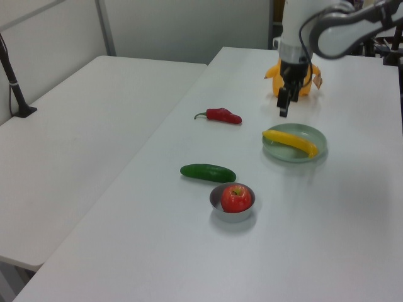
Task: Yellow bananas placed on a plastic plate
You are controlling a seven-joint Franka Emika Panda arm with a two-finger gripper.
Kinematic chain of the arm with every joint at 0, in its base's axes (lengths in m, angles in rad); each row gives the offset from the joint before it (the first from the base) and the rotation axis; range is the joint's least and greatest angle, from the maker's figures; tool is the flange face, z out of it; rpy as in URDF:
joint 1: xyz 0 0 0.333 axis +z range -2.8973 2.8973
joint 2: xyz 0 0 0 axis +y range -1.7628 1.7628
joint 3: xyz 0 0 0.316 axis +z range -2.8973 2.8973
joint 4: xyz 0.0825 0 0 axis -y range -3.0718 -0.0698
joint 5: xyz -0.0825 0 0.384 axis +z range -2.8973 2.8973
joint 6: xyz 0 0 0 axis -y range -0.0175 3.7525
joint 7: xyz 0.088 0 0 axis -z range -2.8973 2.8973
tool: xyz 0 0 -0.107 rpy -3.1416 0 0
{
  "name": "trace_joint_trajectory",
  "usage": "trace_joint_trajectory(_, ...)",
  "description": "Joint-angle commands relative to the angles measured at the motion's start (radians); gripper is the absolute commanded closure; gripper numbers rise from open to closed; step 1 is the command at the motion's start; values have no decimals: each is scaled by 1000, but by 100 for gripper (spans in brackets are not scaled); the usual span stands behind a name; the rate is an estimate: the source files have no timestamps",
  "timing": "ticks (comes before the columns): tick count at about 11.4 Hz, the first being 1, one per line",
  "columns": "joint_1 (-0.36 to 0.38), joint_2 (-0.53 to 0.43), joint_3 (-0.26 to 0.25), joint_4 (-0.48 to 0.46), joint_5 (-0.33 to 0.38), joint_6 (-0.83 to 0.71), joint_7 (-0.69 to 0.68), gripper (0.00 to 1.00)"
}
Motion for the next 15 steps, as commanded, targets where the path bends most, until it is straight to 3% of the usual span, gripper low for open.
trace_joint_trajectory(1, 24, -34, -10, 111, 5, -127, 50, 0)
trace_joint_trajectory(4, 14, -99, -8, 120, 5, -130, 55, 0)
trace_joint_trajectory(8, 19, -106, -8, 200, 8, -258, 52, 0)
trace_joint_trajectory(11, 14, -119, -36, 200, 115, -250, 51, 0)
trace_joint_trajectory(15, 25, -119, -41, 196, 110, -250, 41, 0)
